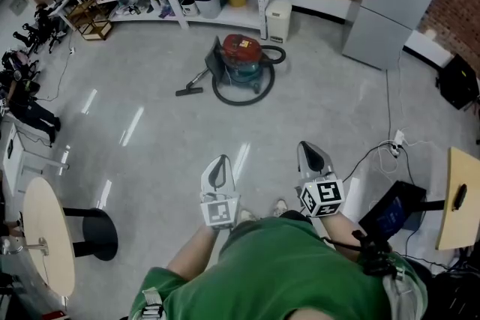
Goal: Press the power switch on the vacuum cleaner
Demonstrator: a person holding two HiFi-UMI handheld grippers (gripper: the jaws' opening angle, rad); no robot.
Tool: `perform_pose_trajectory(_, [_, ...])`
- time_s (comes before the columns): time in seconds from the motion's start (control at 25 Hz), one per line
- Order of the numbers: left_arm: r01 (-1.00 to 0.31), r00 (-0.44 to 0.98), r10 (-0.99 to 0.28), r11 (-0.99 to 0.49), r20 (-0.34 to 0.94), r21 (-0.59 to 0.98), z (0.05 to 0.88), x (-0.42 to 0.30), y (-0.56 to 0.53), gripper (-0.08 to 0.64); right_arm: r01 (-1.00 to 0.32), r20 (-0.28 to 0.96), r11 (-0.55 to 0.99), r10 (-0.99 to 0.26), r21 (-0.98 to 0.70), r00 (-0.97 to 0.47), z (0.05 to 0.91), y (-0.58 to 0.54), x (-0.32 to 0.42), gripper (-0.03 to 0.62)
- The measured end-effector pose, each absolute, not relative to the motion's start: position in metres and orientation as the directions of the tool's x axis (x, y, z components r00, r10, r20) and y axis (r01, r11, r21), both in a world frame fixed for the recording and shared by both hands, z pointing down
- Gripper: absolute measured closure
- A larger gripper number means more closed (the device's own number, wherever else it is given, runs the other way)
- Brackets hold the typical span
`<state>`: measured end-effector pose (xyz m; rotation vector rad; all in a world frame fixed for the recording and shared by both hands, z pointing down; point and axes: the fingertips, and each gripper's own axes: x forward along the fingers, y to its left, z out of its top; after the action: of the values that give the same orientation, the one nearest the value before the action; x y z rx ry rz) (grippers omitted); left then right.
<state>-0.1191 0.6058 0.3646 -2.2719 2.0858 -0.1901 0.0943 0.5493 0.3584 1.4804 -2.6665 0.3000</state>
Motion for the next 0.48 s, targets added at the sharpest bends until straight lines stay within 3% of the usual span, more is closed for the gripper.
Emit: perform_pose_trajectory(0.48, [-0.985,0.093,-0.993,-0.103,0.076,-0.141,0.358,-0.066,0.569,0.554,-0.850,0.145,0.501,-0.840,-0.161,-0.522,0.356,0.515,0.149,0.589])
